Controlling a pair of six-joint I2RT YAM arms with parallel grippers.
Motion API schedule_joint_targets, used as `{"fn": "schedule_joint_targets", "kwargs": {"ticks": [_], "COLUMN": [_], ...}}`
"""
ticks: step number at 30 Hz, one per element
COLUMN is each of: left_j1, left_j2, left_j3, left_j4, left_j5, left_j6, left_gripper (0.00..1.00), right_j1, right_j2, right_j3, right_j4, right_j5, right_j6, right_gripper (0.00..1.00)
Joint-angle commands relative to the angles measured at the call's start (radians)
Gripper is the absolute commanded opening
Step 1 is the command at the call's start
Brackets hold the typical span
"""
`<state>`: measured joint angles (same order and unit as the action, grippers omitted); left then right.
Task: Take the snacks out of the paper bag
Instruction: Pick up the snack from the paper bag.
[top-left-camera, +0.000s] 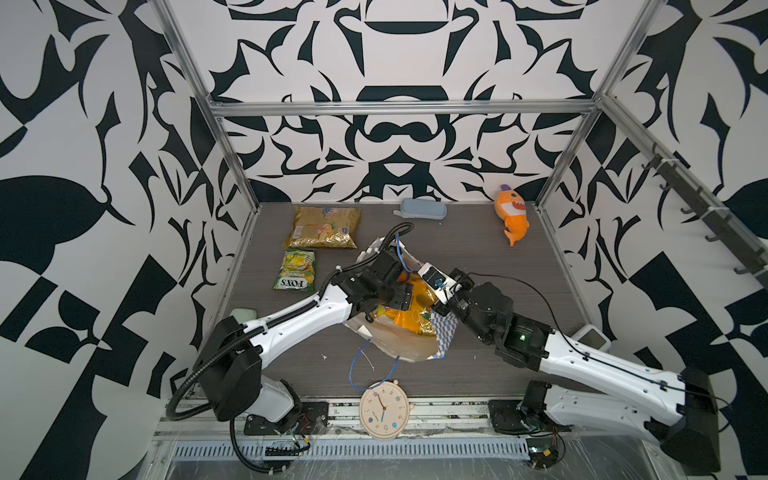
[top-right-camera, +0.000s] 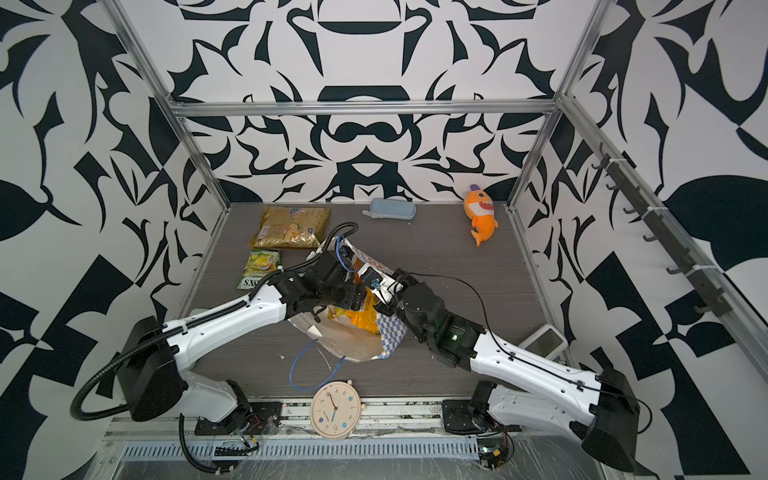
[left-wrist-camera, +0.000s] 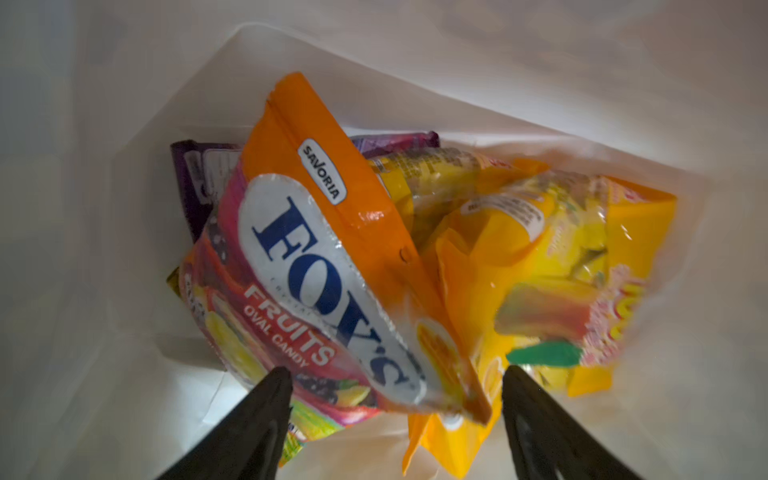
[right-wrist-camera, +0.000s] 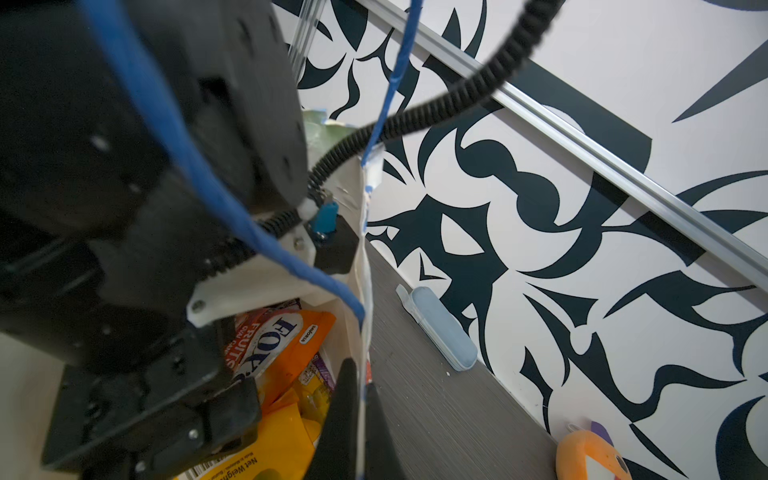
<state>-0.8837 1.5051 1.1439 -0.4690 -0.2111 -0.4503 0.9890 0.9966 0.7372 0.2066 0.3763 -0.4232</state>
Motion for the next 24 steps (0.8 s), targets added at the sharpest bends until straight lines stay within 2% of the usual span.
{"fn": "schedule_joint_targets", "kwargs": {"ticks": [1, 4, 13, 17, 19, 24], "left_j1": [-0.017, -0.016, -0.016, -0.016, -0.017, -0.017], "left_j2": [0.045, 0.048, 0.026, 0.005, 0.008, -0.028], "left_j3": [0.043, 0.041, 0.025, 0.004, 0.005, 0.008], "left_j4": [-0.073, -0.066, -0.065, -0.035, -0.039, -0.043], "left_j5": [-0.080, -0.106, -0.155, -0.160, -0.164, -0.206], "left_j6": [-0.031, -0.036, -0.038, -0.034, -0.031, -0.006], "left_gripper": [0.76, 0.59, 0.19, 0.04, 0.00, 0.00], "right_j1": [0.010, 0.010, 0.011, 0.010, 0.010, 0.011], "right_j2": [-0.012, -0.006, -0.001, -0.001, -0.003, -0.003], "right_j3": [0.018, 0.021, 0.007, 0.006, 0.005, 0.004], "right_j4": [0.122, 0.128, 0.172, 0.176, 0.180, 0.179], "right_j5": [-0.007, -0.001, 0.013, 0.020, 0.020, 0.034], "right_j6": [-0.005, -0.009, -0.023, -0.028, -0.025, -0.028], "right_gripper": [0.00, 0.00, 0.00, 0.00, 0.00, 0.00]}}
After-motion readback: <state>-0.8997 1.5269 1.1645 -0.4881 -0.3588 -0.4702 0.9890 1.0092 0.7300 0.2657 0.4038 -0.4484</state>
